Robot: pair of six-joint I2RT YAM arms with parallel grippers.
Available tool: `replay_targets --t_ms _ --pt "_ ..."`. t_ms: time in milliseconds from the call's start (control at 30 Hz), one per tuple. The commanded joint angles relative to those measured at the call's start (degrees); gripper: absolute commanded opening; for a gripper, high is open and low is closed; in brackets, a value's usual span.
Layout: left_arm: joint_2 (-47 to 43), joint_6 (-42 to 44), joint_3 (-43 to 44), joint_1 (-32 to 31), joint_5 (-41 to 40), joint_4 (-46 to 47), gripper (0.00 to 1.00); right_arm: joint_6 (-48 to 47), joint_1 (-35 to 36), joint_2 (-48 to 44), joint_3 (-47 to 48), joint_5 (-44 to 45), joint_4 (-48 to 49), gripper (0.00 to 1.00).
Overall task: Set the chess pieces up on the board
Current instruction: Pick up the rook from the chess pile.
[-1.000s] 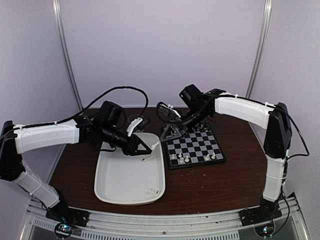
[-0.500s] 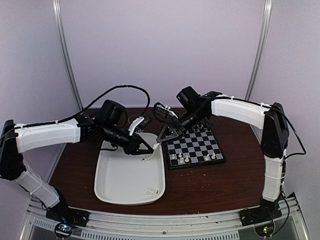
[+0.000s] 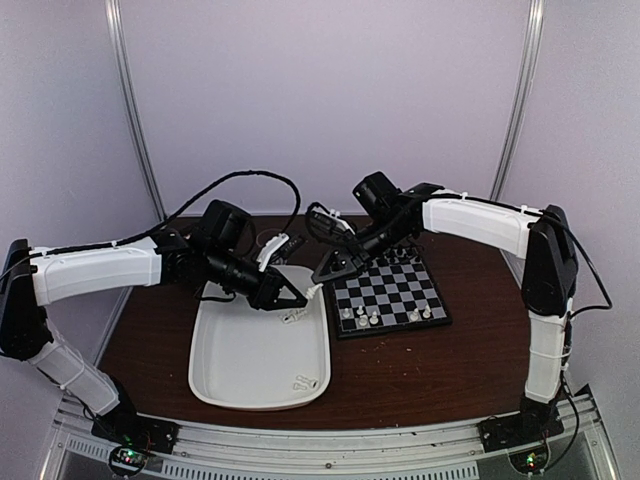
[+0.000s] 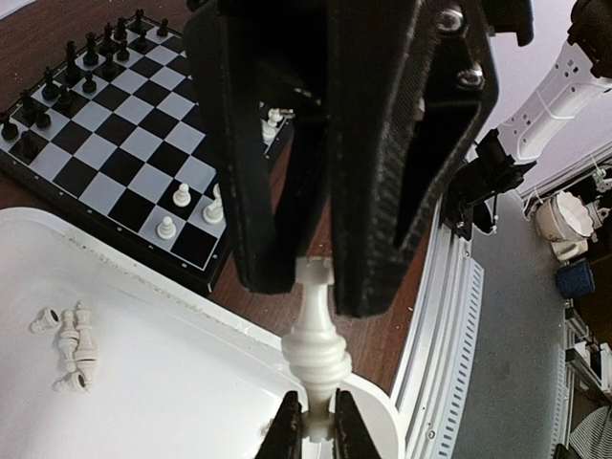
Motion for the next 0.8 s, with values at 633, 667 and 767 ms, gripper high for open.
replay_targets --t_ms 633,667,767 --pt "-0.65 0.65 0.5 -0.38 -1.33 3.53 0.06 -3.0 0.38 0.97 -0.62 1.73 -1.76 0.1" --pt "-0.56 0.55 0.41 -0.38 -1.34 3.64 0.06 -3.15 0.34 1.03 -0.54 1.92 -1.78 0.06" --pt "-0.44 0.6 0.17 -0.38 -1.67 3.58 0.06 -4.4 -0.05 1.06 -0.04 3.06 -2.82 0.0"
